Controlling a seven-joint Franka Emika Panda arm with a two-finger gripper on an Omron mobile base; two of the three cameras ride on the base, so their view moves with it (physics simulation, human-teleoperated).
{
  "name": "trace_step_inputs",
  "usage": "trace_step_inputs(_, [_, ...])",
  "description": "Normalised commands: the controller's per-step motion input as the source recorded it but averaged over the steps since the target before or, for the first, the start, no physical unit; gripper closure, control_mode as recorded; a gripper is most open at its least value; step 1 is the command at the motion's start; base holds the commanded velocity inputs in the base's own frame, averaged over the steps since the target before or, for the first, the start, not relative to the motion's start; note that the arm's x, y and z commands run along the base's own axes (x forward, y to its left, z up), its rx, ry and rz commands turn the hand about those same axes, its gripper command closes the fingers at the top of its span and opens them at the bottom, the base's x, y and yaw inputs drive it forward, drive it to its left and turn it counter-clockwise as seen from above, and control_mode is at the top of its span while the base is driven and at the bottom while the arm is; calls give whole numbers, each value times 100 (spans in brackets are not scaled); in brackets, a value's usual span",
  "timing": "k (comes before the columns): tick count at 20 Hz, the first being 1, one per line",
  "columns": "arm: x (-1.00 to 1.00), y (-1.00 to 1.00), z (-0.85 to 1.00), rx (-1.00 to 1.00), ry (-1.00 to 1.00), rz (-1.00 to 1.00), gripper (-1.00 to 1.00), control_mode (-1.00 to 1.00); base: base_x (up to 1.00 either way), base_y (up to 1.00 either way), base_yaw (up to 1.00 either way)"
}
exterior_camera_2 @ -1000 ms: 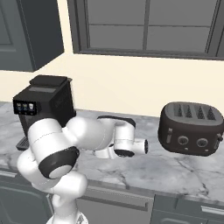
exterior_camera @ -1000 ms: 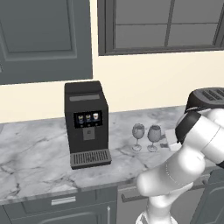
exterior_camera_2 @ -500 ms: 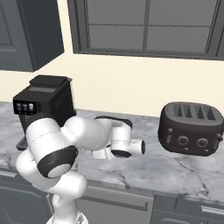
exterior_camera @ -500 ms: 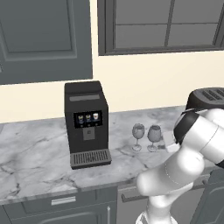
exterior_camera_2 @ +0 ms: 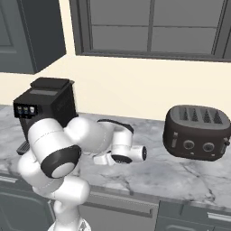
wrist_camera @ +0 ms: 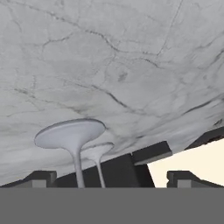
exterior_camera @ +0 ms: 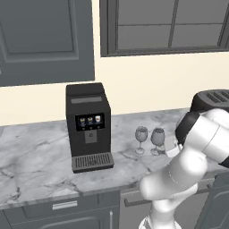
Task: Retrieve the wine glasses from the counter and place one next to each plate.
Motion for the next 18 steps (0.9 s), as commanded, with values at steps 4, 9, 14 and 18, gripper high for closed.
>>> trace_step_inputs(4, [19,9,-14,0,0,-1,-100,-100,0,0,0])
trace_step_inputs(9, [14,1,-9,1,0,-1,-100,-100,0,0,0])
trace_step_inputs(14, [29,0,-21,3,1,-2,-100,-100,0,0,0])
trace_step_inputs(18, [34,0,-26,2,3,-3,-100,-100,0,0,0])
